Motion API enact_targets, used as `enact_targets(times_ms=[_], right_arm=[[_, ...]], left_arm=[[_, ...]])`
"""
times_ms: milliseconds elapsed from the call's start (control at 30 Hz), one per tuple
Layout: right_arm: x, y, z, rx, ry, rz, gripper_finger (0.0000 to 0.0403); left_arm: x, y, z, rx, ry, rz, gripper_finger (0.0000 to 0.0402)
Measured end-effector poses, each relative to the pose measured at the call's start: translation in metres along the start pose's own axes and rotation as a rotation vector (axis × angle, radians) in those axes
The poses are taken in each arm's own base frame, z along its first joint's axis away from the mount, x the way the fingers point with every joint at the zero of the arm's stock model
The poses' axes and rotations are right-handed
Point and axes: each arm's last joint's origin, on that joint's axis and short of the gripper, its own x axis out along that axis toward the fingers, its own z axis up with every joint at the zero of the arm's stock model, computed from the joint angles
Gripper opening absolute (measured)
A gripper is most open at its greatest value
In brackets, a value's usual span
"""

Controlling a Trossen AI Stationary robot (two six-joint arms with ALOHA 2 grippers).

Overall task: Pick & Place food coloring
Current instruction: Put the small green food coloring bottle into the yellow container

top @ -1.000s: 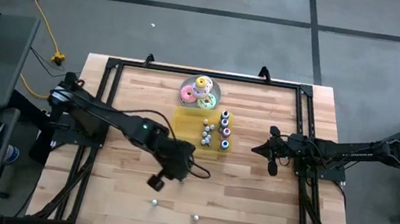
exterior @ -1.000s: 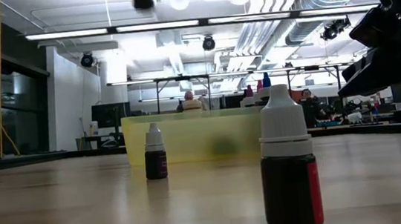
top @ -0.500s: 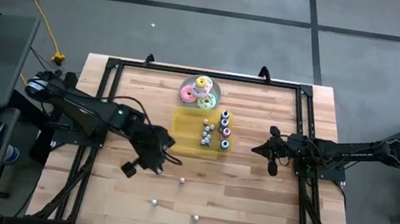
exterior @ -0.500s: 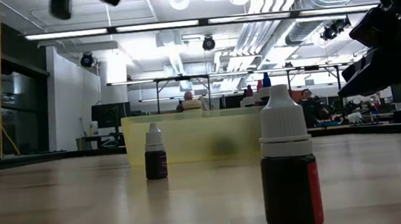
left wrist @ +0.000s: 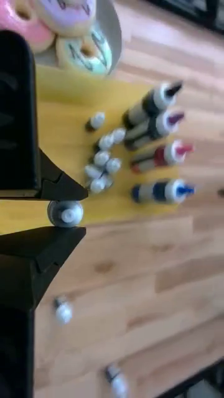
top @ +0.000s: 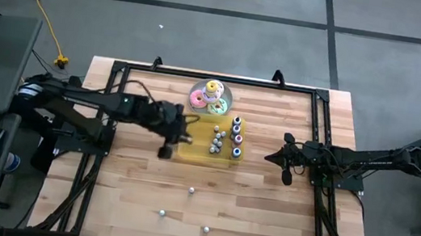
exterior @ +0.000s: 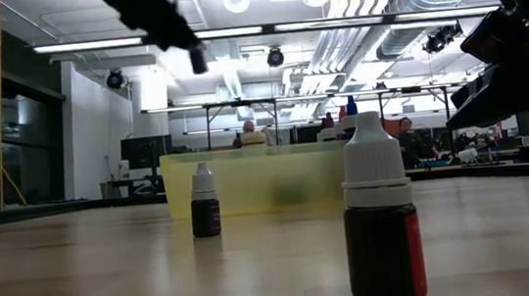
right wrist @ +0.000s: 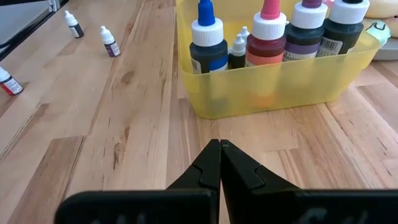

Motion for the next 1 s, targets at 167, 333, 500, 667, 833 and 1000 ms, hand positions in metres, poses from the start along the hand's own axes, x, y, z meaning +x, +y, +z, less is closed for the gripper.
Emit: enact_targets(times_ms=[167,333,500,667,833,1000], right_arm=[[0.000,0.000,0.000,0.000,0.005,0.000,0.0000],[0.000,0.000,-0.001,0.000,0.006,-0.001,0.0000],[0.000,0.000,-0.001,0.000,0.007,0.000,0.0000],[0.000,0.000,-0.001,0.000,0.006,-0.001,0.0000],[0.000,0.000,0.000,0.000,0.004,0.000,0.0000],[0.000,0.000,0.000,0.000,0.004,0.000,0.0000]], left_arm=[[0.020,0.022,-0.005,-0.109,0.040,0.064,0.0033],[0.048,0.044,-0.015,-0.198,0.111,0.154,0.0033],[0.074,0.059,-0.021,-0.238,0.129,0.191,0.0033],[0.095,0.068,-0.028,-0.253,0.136,0.204,0.0033],[0.112,0.075,-0.032,-0.265,0.119,0.194,0.0033],[0.123,0.076,-0.035,-0.263,0.107,0.184,0.0033]])
